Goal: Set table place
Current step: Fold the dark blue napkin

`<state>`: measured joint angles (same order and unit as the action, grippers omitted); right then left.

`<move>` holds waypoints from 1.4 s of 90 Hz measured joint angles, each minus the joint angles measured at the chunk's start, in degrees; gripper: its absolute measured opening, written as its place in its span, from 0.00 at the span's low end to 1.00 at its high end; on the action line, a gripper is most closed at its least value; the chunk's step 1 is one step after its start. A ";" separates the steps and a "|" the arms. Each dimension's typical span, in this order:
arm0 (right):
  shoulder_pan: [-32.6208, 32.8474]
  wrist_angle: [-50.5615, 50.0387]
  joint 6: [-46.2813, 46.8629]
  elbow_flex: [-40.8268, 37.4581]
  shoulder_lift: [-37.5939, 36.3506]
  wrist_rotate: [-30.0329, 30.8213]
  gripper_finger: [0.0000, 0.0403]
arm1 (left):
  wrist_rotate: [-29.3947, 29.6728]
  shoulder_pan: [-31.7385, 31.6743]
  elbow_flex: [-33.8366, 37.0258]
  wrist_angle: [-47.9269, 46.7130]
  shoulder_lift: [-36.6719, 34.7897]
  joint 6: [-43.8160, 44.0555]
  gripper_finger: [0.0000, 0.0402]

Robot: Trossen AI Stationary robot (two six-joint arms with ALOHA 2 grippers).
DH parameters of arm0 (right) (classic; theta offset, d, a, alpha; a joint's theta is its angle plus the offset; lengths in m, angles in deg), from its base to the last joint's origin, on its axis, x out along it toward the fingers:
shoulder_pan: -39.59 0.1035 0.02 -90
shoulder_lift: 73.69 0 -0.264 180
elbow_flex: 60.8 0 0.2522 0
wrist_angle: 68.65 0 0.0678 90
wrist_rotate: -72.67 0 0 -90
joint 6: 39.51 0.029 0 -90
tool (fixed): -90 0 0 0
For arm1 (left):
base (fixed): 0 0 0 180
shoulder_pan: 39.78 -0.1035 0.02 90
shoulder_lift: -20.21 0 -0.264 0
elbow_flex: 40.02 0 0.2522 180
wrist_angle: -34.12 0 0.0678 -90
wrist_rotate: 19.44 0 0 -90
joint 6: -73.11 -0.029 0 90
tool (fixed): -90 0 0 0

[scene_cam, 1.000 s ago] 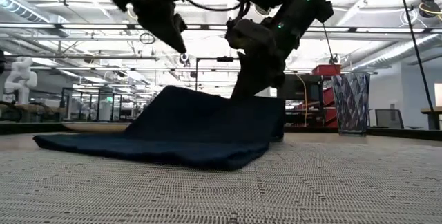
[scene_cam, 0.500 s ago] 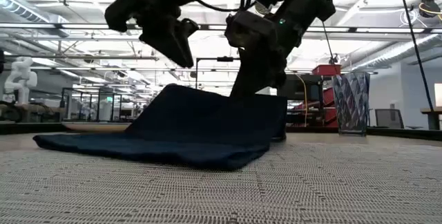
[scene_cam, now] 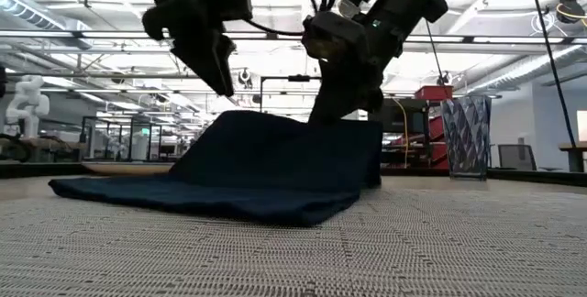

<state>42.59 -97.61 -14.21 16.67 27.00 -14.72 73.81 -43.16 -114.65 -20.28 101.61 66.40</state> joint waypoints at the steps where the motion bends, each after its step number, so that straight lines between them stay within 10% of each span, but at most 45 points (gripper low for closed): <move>1: 0.00 0.00 -0.02 0.00 0.00 0.00 0.00 | -0.16 -0.12 -0.01 -0.10 -0.06 0.05 0.42; 30: 0.11 -0.11 -0.22 -0.02 -1.96 -0.98 0.00 | -9.94 -3.00 -0.02 1.80 -0.48 -2.94 0.42; 126: 0.09 -0.11 1.07 -0.02 -5.55 -1.31 0.00 | -6.25 -2.62 -0.06 9.76 6.70 -37.14 0.42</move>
<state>42.68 -97.72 -13.14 16.64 21.44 -16.03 67.56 -45.78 -114.71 -10.52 108.31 29.26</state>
